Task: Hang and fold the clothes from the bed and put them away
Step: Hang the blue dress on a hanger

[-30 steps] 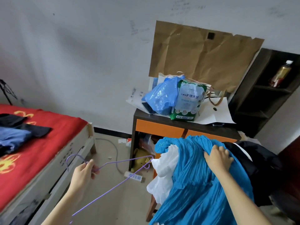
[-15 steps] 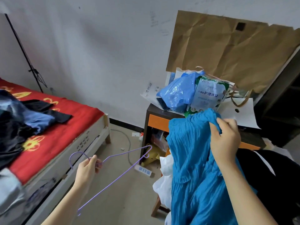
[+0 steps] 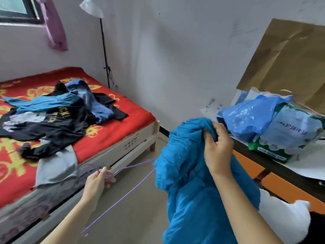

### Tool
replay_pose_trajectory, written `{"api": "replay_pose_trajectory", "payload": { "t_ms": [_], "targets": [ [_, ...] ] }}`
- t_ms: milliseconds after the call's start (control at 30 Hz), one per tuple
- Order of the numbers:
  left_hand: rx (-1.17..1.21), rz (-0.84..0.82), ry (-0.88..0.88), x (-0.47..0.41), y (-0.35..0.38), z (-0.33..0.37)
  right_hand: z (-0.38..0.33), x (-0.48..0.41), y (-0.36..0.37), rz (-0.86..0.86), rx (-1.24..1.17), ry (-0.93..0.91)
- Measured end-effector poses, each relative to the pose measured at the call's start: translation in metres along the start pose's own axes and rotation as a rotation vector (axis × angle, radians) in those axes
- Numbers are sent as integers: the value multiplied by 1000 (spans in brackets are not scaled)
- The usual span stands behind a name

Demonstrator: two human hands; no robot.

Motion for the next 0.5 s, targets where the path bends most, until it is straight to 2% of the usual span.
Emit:
{"api": "replay_pose_trajectory", "payload": {
  "t_ms": [200, 333, 400, 500],
  "targets": [
    [65, 164, -15, -3, -60, -3, -12, 11, 89, -217, -192, 94],
    [134, 321, -27, -16, -120, -5, -34, 3, 166, -301, -288, 99],
    [162, 348, -54, -21, -137, -6, -35, -2, 187, -313, -311, 135],
    [270, 446, -94, -48, -194, -9, -61, -11, 264, -398, -376, 123]
  ]
}}
Point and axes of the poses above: each hand's wrist, its own x-axis away from the middle knuckle, its own y-axis out of the palm, z = x × y, the point moved 1 cm from there along -x, towards the middle knuckle, and after that the axes turned 8 degrees about -y, right-handed, at the moved point
